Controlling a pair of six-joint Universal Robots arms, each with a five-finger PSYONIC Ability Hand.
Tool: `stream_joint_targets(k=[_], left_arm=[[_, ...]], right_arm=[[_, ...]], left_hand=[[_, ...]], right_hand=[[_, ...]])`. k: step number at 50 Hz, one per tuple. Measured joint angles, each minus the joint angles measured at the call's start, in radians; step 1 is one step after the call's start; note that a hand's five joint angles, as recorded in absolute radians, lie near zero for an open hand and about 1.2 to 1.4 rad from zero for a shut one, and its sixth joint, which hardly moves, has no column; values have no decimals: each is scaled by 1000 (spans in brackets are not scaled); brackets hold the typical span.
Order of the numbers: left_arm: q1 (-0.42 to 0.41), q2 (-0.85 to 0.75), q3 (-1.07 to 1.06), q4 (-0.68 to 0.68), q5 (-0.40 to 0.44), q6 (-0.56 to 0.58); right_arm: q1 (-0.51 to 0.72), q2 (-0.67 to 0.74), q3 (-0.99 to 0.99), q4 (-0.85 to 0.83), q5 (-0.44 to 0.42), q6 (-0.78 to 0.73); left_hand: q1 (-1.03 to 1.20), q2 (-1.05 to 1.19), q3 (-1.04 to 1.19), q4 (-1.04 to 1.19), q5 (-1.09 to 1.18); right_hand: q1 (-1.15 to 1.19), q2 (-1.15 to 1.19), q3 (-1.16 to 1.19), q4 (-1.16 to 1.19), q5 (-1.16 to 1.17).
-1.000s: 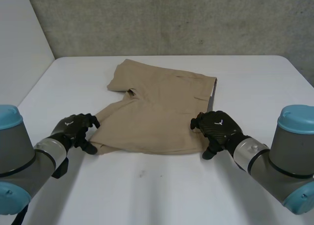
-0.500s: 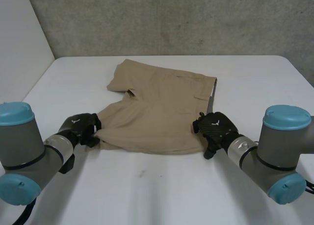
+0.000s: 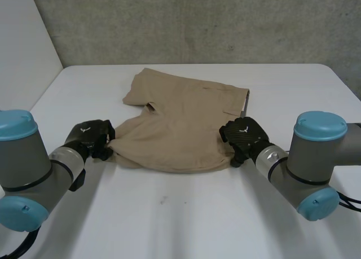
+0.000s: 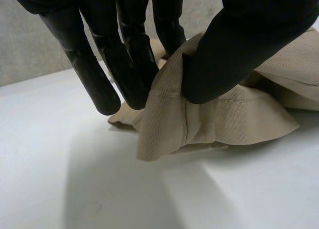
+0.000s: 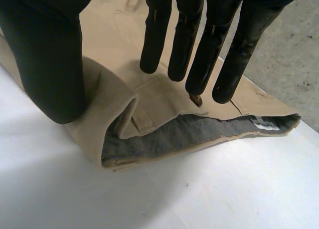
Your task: Fold the shorts.
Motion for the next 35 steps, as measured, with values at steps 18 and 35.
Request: stream_joint_targets(k=[18,35], left_arm=[[-20,94,34,-40,8,42],[-92,438,-42,-319,-17,643]], right_arm=[[-5,-116,-86,226,-24,3],[-29,-405,-117,854,-55,-375]], left_hand=[[3,2,5,0,0],[3,4,5,0,0]], right_hand=[[361,461,458,471,475],[361,461,458,471,475]])
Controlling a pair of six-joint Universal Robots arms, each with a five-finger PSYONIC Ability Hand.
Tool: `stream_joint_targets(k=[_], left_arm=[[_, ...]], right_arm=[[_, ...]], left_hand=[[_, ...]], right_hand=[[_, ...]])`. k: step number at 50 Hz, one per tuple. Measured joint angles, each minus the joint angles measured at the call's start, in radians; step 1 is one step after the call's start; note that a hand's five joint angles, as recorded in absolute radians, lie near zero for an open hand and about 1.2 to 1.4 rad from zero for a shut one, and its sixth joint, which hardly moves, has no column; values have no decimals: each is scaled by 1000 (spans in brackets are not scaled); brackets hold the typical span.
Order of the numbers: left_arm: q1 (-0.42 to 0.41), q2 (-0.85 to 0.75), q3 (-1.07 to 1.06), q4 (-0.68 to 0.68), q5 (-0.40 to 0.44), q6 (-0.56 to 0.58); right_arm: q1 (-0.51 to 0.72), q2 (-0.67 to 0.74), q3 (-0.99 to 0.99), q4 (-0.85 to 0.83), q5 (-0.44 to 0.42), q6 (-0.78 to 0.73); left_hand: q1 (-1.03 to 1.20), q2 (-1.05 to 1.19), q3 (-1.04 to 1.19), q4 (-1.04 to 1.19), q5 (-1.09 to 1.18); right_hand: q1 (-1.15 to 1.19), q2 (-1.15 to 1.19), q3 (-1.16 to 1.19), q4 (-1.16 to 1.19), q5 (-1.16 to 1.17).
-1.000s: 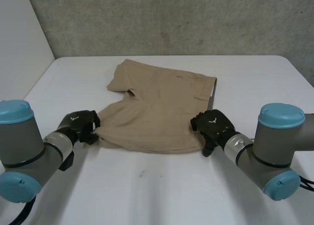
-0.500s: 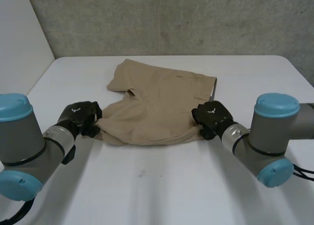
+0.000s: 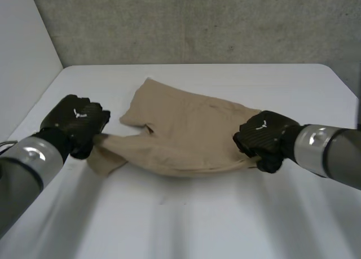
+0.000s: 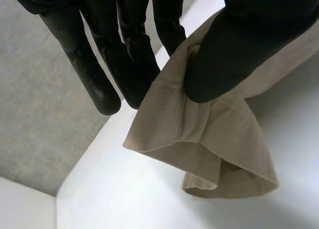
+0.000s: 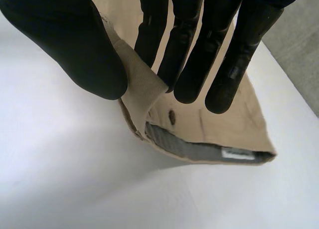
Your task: Fold the shorts.
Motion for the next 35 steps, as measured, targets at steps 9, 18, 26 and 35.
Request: stream_joint_targets(k=[9,18,26,35], left_arm=[[-119,120,-102,-74,-62,250],[-150,-50,-94,33,-86,339],[-163,-446,157,417,-110,362],[-166,-812,564,629,-109,373]], right_arm=[[-9,-168,92,74,1,-75],[-6,-65,133,-15,16,-78],[13,156,41,-283,164,9],[19,361,-159,-449,292,18]], left_hand=[[0,0,0,0,0],[0,1,0,0,0],[0,1,0,0,0],[0,1,0,1,0]], right_hand=[[0,0,0,0,0],[0,0,0,0,3],[0,0,0,0,21],[0,0,0,0,21]])
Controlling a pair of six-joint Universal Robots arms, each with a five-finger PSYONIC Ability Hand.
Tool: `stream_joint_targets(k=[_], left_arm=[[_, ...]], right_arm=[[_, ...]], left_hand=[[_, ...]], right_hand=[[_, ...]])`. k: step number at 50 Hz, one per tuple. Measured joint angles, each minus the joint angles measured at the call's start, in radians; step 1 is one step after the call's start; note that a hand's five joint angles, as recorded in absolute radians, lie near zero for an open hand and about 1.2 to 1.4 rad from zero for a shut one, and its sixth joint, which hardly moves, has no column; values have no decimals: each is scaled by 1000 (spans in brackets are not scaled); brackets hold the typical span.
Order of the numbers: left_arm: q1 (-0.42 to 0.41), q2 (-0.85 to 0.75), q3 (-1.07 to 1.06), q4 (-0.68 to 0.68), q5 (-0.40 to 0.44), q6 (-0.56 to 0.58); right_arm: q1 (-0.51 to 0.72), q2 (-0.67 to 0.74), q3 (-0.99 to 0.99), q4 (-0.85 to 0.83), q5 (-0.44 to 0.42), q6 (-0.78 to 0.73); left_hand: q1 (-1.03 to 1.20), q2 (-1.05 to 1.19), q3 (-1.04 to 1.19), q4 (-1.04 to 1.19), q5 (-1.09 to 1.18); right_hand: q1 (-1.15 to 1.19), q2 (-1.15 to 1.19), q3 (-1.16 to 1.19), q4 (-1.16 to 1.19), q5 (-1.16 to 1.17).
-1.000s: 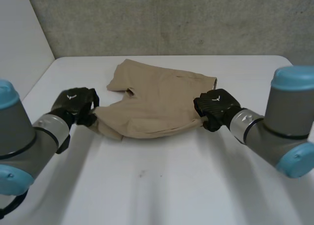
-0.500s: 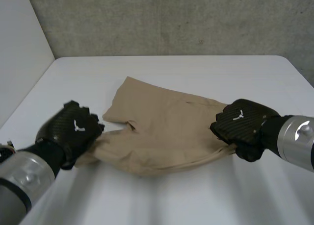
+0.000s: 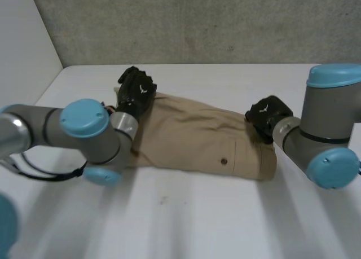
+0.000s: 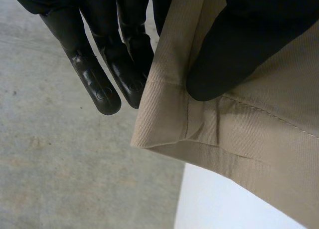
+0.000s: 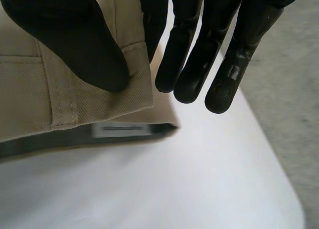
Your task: Fold the shorts.
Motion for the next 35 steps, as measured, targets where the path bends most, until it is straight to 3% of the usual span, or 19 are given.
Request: stream_joint_targets(k=[11,20,21,22,23,24,25,27,35], left_arm=[[6,-333,463,-34,13,-21],[8,-462,626,-27,55,-72],[8,-478,644,-22,58,-84],[8,-483,648,-19,57,-90],[6,-487,650,-14,52,-96],[5,-487,649,-12,48,-98],[2,-483,641,-8,39,-103],[-4,-471,625,-3,23,-107],[-20,-344,496,2,-32,-133]], right_arm=[[2,228,-246,-184,109,-44],[2,329,-336,-322,139,-131],[2,347,-352,-349,142,-144],[2,353,-356,-355,142,-146],[2,365,-368,-370,145,-147],[2,366,-371,-373,145,-145],[1,364,-373,-377,146,-134],[-1,347,-371,-380,146,-105],[-10,208,-310,-375,134,66]], left_hand=[[0,0,0,3,0],[-30,-39,-39,-38,-35],[-324,-349,-327,-332,-314],[-430,-428,-421,-428,-408],[-729,-700,-687,-703,-681],[-729,-700,-687,-703,-681],[-885,-882,-869,-888,-854],[-927,-987,-979,-992,-950],[-927,-990,-979,-994,-950]], right_hand=[[0,0,0,0,0],[0,0,0,0,0],[-348,-365,-340,-338,-323],[-501,-550,-544,-521,-502],[-670,-750,-740,-735,-718],[-731,-864,-847,-845,-822],[-770,-940,-943,-938,-905],[-772,-958,-964,-952,-920],[-772,-958,-964,-952,-920]])
